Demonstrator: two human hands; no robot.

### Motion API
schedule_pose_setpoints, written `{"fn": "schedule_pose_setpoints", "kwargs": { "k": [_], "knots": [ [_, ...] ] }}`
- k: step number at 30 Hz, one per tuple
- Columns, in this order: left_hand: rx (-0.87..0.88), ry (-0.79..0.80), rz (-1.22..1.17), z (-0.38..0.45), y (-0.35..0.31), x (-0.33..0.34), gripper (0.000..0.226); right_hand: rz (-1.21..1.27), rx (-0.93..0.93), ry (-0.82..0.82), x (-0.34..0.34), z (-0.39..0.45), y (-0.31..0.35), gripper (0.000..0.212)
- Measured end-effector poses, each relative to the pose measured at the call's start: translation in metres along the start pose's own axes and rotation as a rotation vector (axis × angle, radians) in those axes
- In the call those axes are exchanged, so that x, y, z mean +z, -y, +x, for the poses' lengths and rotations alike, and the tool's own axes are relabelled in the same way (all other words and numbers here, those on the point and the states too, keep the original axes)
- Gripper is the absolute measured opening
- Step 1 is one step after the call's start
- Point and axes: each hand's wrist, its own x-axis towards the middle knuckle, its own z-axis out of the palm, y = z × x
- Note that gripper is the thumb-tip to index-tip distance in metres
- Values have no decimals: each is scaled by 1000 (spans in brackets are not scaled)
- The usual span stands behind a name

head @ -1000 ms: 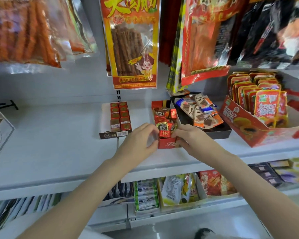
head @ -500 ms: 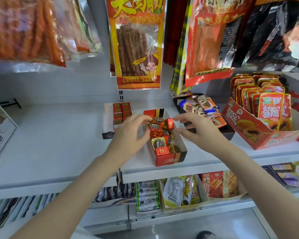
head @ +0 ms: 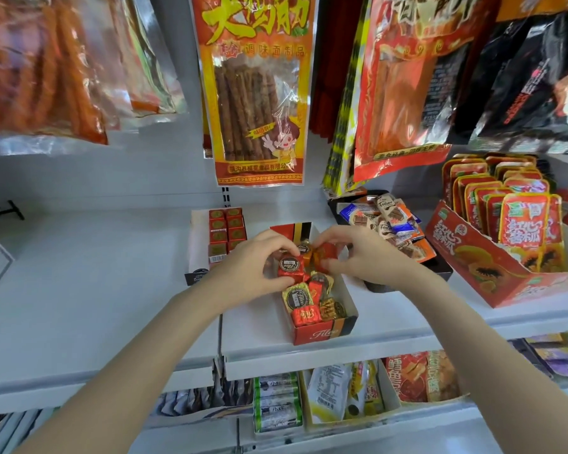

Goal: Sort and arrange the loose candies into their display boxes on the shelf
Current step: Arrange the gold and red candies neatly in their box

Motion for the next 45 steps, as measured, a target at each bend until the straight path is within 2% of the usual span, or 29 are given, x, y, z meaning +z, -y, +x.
{"fn": "schedule_pose_setpoints", "kwargs": {
  "k": [3, 7, 12, 15, 17, 19, 23, 25, 29, 32, 34, 40, 45],
  "knots": [
    [-2, 69, 16, 2, 3, -2, 33, 223, 38, 123, -10, -10, 0, 23],
    [-73, 167, -89, 10, 3, -2, 33, 348, 70, 113, -17, -19, -3, 20],
    [-104, 149, -105, 12, 3, -3, 32, 250, 77, 73, -16, -22, -8, 22],
    [-112, 14, -117, 11, 3, -7, 28, 248, 5, -72, -11, -16, -7, 20],
    [-133, -109, -141, 11, 4, -9, 27, 175, -26, -196, -4, -8, -5, 22],
    [-149, -177, -103, 12, 6, -9, 32, 51, -84, -237, 8, 0, -2, 25],
    [-163, -163, -16, 12, 10, -5, 41, -99, -163, -269, 26, 14, 2, 25],
    [-164, -169, 7, 12, 11, -4, 39, -224, -163, -247, 29, 20, 4, 31],
    [-163, -183, -28, 9, 12, -5, 37, -572, -83, -63, 34, 32, 7, 46],
    [-157, -189, -67, 6, 11, -5, 38, -643, -66, -16, 34, 38, 10, 45],
    [-166, -189, -82, 5, 12, -5, 37, -601, -49, 3, 32, 40, 11, 45],
    [-249, -323, -199, 5, 17, -16, 35, -205, -11, 19, 0, 28, 17, 39],
    [-204, -310, -160, 11, 9, -11, 38, -4, -26, 207, -21, 8, 13, 32]
  ]
}}
